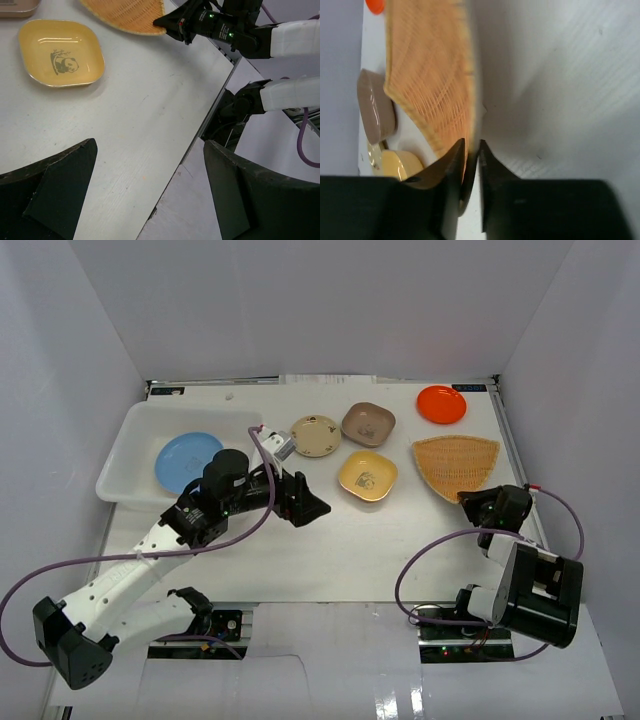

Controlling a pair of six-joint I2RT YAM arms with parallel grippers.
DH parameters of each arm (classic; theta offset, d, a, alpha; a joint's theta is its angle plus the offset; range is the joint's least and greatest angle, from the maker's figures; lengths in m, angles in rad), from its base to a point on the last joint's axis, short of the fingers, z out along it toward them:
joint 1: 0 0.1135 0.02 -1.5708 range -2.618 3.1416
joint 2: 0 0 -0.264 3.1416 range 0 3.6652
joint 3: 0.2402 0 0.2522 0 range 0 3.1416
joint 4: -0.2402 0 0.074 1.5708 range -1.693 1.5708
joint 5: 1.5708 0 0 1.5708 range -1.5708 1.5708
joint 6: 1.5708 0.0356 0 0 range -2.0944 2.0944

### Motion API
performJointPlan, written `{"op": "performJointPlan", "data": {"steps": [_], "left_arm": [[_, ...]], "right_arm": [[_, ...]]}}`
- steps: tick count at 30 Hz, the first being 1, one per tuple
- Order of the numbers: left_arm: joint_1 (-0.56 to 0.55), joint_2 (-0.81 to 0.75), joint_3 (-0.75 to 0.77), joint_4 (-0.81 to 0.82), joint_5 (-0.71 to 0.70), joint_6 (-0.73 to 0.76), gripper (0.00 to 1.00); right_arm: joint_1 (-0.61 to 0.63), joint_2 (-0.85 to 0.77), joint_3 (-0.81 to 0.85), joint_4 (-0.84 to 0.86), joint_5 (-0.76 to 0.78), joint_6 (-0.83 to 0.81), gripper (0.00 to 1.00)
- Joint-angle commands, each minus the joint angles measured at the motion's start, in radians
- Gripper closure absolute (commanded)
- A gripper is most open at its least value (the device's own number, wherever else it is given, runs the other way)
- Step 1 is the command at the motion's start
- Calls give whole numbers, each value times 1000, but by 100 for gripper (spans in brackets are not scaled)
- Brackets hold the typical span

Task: Place the plates into the plastic bin on the countertop

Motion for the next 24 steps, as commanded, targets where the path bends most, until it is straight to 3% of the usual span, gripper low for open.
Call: {"op": "performJointPlan", "data": {"steps": [1,3,10,14,21,24], "left_arm": [[-6,-76,-3,10,-53,32,2],[-6,-90,6,8,-67,35,2],[-6,-153,62,16,-96,8,2],[-6,-196,98,53,-156,-1,2],[-6,-214,223,77,-234,16,2],[-6,-246,240,99,-292,35,2]], "right_arm": [[-6,-55,-34,120,5,70,87],[-6,-111,-65,122,25,79,92],[35,-469,2,-56,99,6,92],[167,-546,107,-38,64,-11,92],[800,-178,465,39,88,-126,92],[971,66,707,33,70,-163,92]]}}
